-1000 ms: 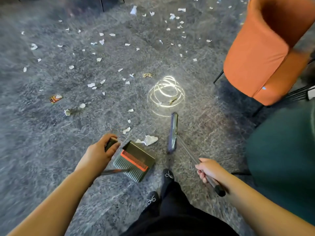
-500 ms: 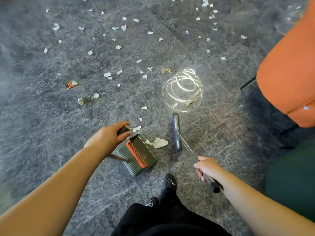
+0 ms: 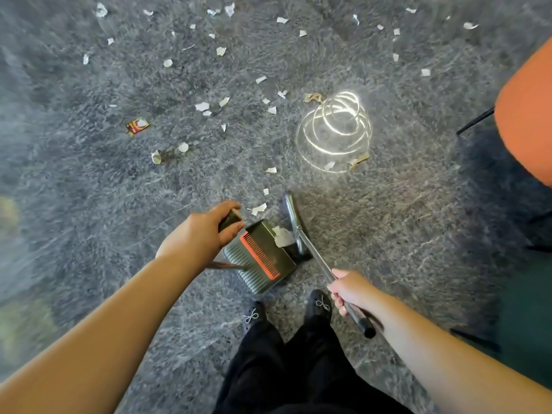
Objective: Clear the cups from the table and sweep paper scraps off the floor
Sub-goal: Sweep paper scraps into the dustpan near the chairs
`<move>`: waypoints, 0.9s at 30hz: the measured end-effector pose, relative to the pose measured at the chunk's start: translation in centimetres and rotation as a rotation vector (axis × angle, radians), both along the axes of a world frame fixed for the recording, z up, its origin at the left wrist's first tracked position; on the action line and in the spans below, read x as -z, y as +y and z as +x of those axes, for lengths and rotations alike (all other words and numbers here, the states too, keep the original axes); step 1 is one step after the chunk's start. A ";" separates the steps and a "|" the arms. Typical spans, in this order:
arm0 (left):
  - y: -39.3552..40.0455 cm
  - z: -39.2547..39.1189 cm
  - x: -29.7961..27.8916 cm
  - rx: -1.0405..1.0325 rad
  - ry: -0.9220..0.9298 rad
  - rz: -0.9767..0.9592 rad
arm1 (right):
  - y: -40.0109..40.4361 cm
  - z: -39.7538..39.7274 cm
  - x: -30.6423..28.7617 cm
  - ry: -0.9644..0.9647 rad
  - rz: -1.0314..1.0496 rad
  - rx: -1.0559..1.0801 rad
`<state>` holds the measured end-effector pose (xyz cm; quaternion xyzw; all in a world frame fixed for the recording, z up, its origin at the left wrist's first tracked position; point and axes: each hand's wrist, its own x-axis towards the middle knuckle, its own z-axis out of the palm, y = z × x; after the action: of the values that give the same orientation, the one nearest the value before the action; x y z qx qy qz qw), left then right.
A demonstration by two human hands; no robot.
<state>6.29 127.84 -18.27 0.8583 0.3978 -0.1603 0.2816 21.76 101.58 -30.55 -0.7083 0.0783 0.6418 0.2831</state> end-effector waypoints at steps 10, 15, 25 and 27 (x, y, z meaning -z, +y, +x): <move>1.7 -2.7 0.3 0.008 -0.061 -0.041 | 2.4 -3.2 -3.2 0.090 -0.004 0.002; 2.8 -5.4 0.3 -0.054 -0.105 -0.080 | 3.2 -4.0 -6.0 0.086 0.032 0.137; 8.7 -9.0 -0.5 -0.178 -0.210 -0.047 | 6.8 -2.6 -8.5 -0.046 0.067 0.230; 10.1 -9.1 -0.3 -0.184 -0.212 -0.067 | 7.6 -1.8 -8.8 -0.073 0.070 0.209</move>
<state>-2.81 137.98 -17.99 0.8204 0.4373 -0.0554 0.3641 19.96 109.15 -21.77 -0.7089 0.1186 0.5850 0.3757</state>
